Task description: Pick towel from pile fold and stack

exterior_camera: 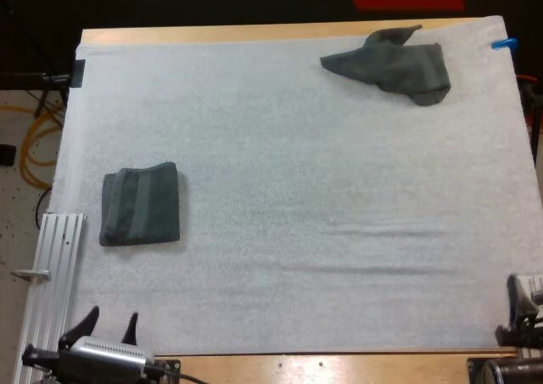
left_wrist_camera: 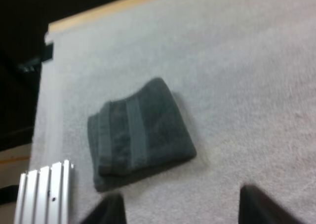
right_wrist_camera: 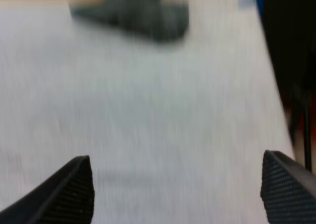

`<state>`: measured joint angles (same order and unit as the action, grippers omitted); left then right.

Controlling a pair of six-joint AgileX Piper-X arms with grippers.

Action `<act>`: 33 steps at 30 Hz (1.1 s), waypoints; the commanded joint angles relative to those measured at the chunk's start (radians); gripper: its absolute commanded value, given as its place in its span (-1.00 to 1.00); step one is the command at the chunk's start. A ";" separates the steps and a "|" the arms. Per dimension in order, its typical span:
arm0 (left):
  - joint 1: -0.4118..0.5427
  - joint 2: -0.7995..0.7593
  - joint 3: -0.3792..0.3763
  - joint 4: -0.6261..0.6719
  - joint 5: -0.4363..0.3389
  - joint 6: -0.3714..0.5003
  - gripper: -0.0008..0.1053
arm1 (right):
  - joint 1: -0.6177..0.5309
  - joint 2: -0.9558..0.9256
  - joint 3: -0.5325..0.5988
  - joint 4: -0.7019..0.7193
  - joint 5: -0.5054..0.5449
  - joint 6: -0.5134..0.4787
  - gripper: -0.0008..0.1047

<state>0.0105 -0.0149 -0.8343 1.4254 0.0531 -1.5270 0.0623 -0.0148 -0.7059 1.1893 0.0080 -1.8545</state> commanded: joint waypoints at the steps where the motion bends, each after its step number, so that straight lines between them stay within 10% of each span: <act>1: -0.002 -0.140 0.007 -0.066 -0.005 -0.002 -0.08 | -0.001 -0.039 -0.002 -0.086 -0.008 -0.009 0.32; 10: -0.002 -0.138 0.112 -0.307 -0.005 -0.002 -0.08 | -0.001 -0.037 0.032 -0.233 -0.008 -0.009 0.32; 28: -0.002 -0.138 0.278 -0.093 0.000 -0.115 -0.08 | -0.001 -0.037 0.171 -0.185 -0.008 -0.004 0.32; 33: -0.002 -0.138 0.258 -0.277 0.050 -0.132 -0.08 | -0.001 -0.037 0.173 -0.160 -0.008 -0.004 0.32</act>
<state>0.0105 -0.0133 -0.5650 1.2089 0.0938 -1.6462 0.0623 -0.0148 -0.5348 1.0274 0.0000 -1.8545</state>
